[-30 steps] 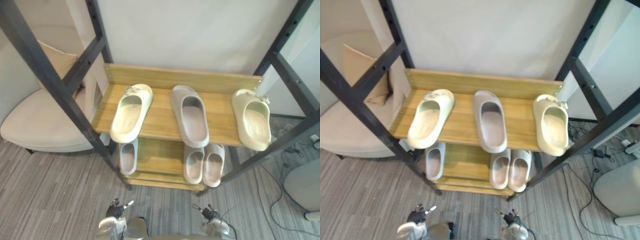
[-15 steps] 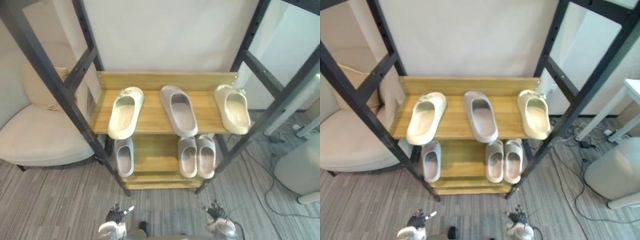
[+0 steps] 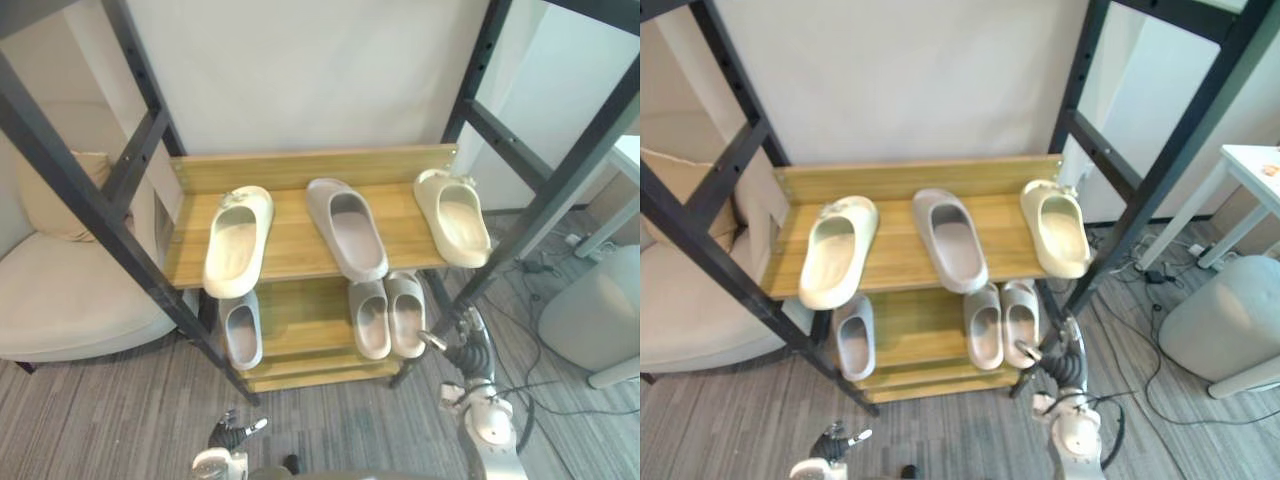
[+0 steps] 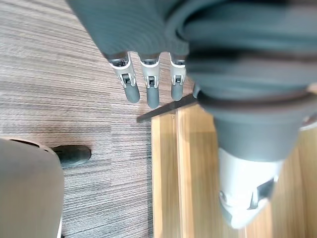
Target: Organize the slippers on the shoe rack
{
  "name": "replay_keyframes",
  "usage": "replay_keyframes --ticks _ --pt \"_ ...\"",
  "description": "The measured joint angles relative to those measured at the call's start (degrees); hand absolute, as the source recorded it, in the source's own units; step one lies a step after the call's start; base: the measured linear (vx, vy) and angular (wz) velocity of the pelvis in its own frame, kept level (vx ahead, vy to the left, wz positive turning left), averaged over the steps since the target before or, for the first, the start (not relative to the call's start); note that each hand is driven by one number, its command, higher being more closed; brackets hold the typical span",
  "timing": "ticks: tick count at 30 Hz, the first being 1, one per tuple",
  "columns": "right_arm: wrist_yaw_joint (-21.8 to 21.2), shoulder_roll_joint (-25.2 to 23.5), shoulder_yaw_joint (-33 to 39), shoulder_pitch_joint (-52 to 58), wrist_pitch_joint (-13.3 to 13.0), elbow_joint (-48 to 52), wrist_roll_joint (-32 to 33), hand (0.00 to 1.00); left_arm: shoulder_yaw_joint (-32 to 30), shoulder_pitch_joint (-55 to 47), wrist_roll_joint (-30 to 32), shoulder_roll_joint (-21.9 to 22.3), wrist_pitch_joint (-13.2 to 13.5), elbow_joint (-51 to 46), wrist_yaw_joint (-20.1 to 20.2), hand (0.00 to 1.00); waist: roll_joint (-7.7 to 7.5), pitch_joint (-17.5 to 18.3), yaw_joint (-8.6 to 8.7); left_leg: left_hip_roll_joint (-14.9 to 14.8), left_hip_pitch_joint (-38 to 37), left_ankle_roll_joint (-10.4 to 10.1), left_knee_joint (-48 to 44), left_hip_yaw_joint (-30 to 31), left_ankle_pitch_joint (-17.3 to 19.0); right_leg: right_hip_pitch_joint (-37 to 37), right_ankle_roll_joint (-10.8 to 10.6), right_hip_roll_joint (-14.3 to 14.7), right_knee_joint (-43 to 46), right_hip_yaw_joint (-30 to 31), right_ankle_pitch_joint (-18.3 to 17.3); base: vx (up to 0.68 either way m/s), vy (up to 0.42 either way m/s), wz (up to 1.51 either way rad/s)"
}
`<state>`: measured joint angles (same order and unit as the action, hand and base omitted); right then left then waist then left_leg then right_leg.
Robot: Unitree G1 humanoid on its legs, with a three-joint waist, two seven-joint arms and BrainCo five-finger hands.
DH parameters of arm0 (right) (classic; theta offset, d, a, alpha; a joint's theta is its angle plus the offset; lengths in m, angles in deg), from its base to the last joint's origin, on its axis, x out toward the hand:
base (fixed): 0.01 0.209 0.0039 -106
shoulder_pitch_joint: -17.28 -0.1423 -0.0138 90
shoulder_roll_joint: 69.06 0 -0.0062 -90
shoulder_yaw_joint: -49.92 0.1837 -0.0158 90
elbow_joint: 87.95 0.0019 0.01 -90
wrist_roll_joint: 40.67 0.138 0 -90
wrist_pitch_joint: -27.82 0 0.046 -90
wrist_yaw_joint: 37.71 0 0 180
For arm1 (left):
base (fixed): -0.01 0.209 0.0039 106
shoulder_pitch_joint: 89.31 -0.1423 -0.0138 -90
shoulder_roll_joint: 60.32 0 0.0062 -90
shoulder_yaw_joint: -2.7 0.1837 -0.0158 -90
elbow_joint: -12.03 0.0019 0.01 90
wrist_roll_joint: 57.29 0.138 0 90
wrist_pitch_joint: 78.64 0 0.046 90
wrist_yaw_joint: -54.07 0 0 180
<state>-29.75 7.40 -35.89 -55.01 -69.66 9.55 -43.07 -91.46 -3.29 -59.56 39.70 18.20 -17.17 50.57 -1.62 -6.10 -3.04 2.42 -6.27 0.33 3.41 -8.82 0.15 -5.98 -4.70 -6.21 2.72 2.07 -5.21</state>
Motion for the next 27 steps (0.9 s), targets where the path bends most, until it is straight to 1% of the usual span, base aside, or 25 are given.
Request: replay_keyframes --ticks 1,4,5,9,12,15,22,25,27 --pt "-0.32 0.39 0.0 -0.3 -0.93 2.42 0.01 0.0 1.07 0.0 0.0 -0.25 0.26 0.0 0.04 0.0 0.12 0.07 -0.02 -0.01 0.03 -0.18 -0.11 0.17 0.2 -0.01 0.0 0.0 -0.12 0.0 -0.01 0.0 0.0 0.0" --pt "-0.5 1.33 -0.01 -1.33 -1.7 5.16 0.08 0.0 1.42 0.01 -0.01 -0.34 0.29 0.01 0.13 0.0 0.19 0.11 -0.03 0.04 0.03 -0.35 -0.28 0.34 0.41 -0.02 0.0 -0.06 -0.17 -0.01 -0.02 -0.03 -0.026 0.0" --pt "-0.58 2.06 0.0 -2.05 -2.46 5.79 0.17 0.0 1.68 0.01 -0.02 -0.45 0.34 0.01 0.22 0.0 0.18 0.11 -0.03 0.11 0.03 -0.35 -0.33 0.5 0.42 -0.07 -0.01 -0.11 -0.15 -0.04 -0.02 -0.03 -0.019 0.04" --pt "-0.63 3.62 -0.04 -5.45 -3.75 7.95 0.3 0.0 1.87 0.01 -0.03 -0.6 0.5 0.03 0.39 0.0 0.11 0.12 -0.11 0.31 0.02 -0.25 -0.6 1.7 0.36 -0.61 -0.02 -0.44 -0.1 -0.72 -0.02 -0.04 -0.021 0.1" --pt "-0.68 5.46 -0.44 -8.98 -3.86 7.96 0.83 0.0 1.86 0.0 -0.03 -0.64 0.84 0.06 0.4 0.0 0.06 0.09 -0.23 0.5 0.01 -0.2 -0.61 2.37 0.32 -0.92 -0.13 -0.73 -0.11 -1.26 0.03 -0.04 -0.021 0.11" --pt "-0.7 6.94 -1.02 -12.58 -3.88 7.96 1.65 0.0 1.84 0.0 -0.03 -1.0 1.36 0.04 0.49 0.0 -0.3 -0.22 -0.39 0.86 -0.17 -0.17 -0.61 3.51 0.3 -1.37 -0.19 -0.95 -0.14 -1.79 0.0 -0.03 -0.013 0.1" --pt "-1.11 12.08 -3.22 -20.86 -3.98 6.85 4.83 0.0 1.77 -1.61 0.65 -3.06 1.25 0.8 1.35 0.0 -1.12 -0.95 -1.01 1.28 -0.02 0.02 -0.31 4.73 0.21 -1.34 -0.58 -1.13 -0.17 -2.16 -0.29 -0.01 -0.011 0.03" --pt "-1.06 15.57 -4.2 -26.24 -3.98 3.12 5.34 0.0 2.03 -4.82 1.14 -4.03 0.66 2.53 1.4 0.0 -1.59 -1.37 -1.3 1.45 0.24 0.42 0.48 5.22 -0.07 -0.97 -0.76 -1.23 -0.32 -2.85 -0.53 0.02 -0.017 0.07" --pt "-1.07 17.19 -4.63 -29.0 -3.75 -0.03 6.21 0.0 2.24 -5.88 1.05 -4.25 0.19 3.16 1.34 0.0 -2.09 -1.76 -2.07 1.6 0.89 0.91 0.61 6.12 -0.4 -0.85 -0.76 -1.32 -0.7 -3.49 -0.57 0.03 -0.03 0.2"
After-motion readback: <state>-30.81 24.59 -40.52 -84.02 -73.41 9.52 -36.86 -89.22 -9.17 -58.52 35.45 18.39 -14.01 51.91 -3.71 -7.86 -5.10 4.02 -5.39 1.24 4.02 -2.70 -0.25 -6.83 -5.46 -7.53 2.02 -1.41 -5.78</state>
